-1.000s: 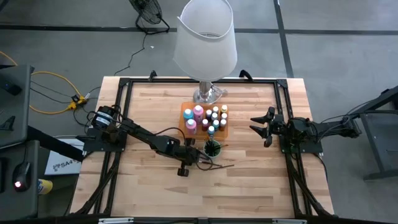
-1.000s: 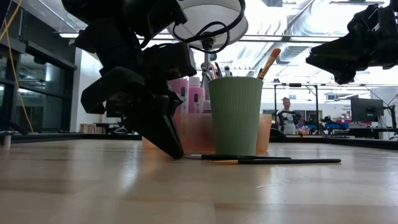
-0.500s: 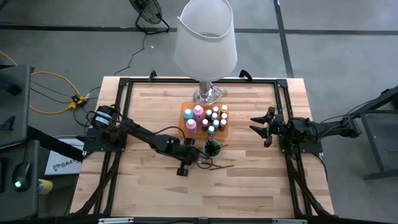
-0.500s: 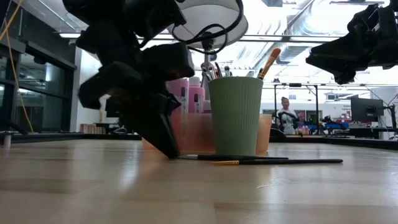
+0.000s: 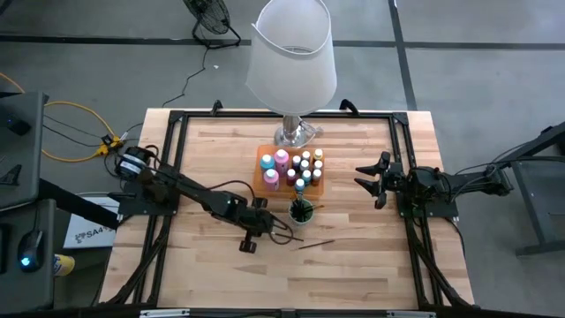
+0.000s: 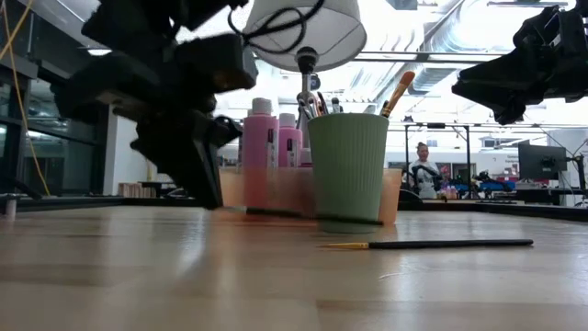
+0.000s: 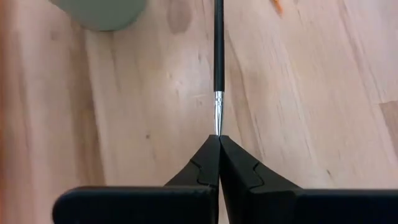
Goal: Pick & Place Paint Supplies
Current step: Put the gray paintbrushes into the green cup, then put the orange paintbrushes into the green cup
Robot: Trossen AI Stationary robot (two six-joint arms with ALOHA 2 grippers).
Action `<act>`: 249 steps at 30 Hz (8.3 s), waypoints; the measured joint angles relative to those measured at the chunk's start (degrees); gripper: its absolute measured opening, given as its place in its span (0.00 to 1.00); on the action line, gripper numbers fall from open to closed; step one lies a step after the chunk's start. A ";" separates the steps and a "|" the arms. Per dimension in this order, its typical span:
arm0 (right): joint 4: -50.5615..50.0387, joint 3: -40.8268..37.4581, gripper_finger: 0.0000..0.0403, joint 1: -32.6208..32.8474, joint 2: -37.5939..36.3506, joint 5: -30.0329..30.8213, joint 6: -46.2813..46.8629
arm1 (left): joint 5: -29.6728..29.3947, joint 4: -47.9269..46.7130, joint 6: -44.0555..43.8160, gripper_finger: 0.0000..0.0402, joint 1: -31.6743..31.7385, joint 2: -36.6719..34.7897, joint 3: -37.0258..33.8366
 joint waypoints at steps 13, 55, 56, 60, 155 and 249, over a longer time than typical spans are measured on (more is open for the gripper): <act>0.00 0.00 0.43 0.00 -0.02 -0.01 0.00 | -1.20 -8.44 -3.72 0.00 -0.03 -7.56 0.20; 0.83 0.01 0.43 0.00 -0.02 -1.29 3.10 | -0.60 -42.99 -25.50 0.00 1.25 -12.20 31.58; 0.91 0.00 0.43 0.00 -0.02 -2.77 5.83 | -0.48 -42.68 -26.09 0.00 1.21 -11.82 31.59; 3.48 0.01 0.43 0.00 0.16 -6.68 19.13 | -0.07 -41.33 -26.72 0.00 1.97 -11.22 31.58; -21.64 77.98 0.04 11.69 96.04 4.42 -21.55 | 0.98 -45.99 -28.13 0.00 5.21 -8.69 35.80; 50.89 42.33 0.17 16.60 100.54 37.74 14.31 | -27.85 -44.74 -27.10 0.32 -1.50 -19.88 35.19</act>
